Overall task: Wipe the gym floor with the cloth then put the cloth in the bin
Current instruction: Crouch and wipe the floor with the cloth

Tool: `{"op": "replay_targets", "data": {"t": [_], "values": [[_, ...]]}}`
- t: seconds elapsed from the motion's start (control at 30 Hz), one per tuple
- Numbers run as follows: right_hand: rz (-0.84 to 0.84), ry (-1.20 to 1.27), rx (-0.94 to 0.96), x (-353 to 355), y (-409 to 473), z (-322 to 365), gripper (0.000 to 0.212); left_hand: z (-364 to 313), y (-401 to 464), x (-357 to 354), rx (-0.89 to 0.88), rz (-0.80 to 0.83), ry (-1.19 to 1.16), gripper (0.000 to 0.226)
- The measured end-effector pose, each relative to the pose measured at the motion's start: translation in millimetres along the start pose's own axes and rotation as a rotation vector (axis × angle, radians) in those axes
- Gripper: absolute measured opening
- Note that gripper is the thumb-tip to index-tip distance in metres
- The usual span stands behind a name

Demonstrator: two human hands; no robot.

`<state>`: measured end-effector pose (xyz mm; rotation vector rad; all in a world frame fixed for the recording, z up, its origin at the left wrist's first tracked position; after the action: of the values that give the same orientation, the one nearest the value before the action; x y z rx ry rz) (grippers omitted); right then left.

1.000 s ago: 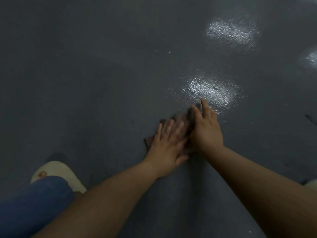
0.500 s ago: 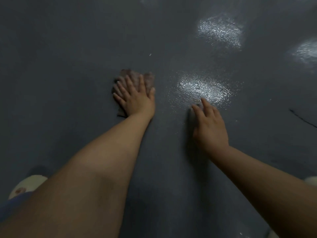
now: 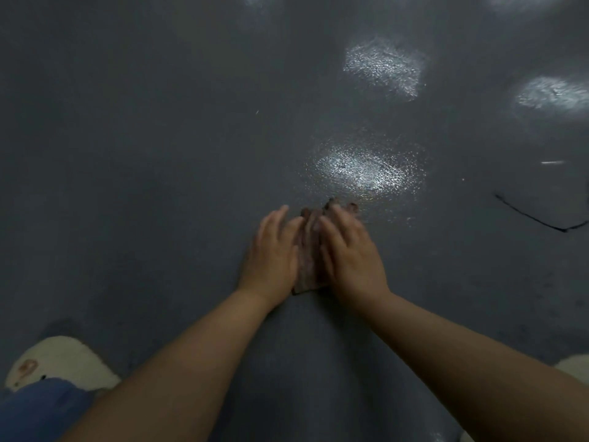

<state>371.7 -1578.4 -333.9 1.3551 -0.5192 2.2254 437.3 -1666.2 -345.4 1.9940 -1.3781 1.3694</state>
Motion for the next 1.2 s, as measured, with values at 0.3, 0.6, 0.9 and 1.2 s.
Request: {"op": "replay_targets", "data": {"t": [0.3,0.6,0.9,1.2], "values": [[0.326,-0.385,0.209,-35.0,-2.8,-23.1,0.062,-4.5,-42.4,-6.8,0.276,0.101,0.146,0.073],[0.213,-0.251,-0.445,38.6,26.6,-162.2,0.074,-21.7,-49.8,-43.4,0.465,0.372,0.317,0.116],[0.275,-0.254,-0.180,-13.3,-11.3,-60.5,0.055,-21.2,-46.9,-41.1,0.479,0.391,0.341,0.119],[0.259,-0.311,-0.061,5.2,-69.7,-113.3,0.059,-22.3,-45.2,-40.4,0.489,0.385,0.323,0.120]]}}
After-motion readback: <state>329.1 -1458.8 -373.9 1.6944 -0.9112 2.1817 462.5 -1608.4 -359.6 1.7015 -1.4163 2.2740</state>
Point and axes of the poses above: each hand's wrist, its own y-axis towards the middle knuckle, its own x-axis out of the back of the hand, z = x × y, the point moved 10 cm from there along y, towards the middle knuckle
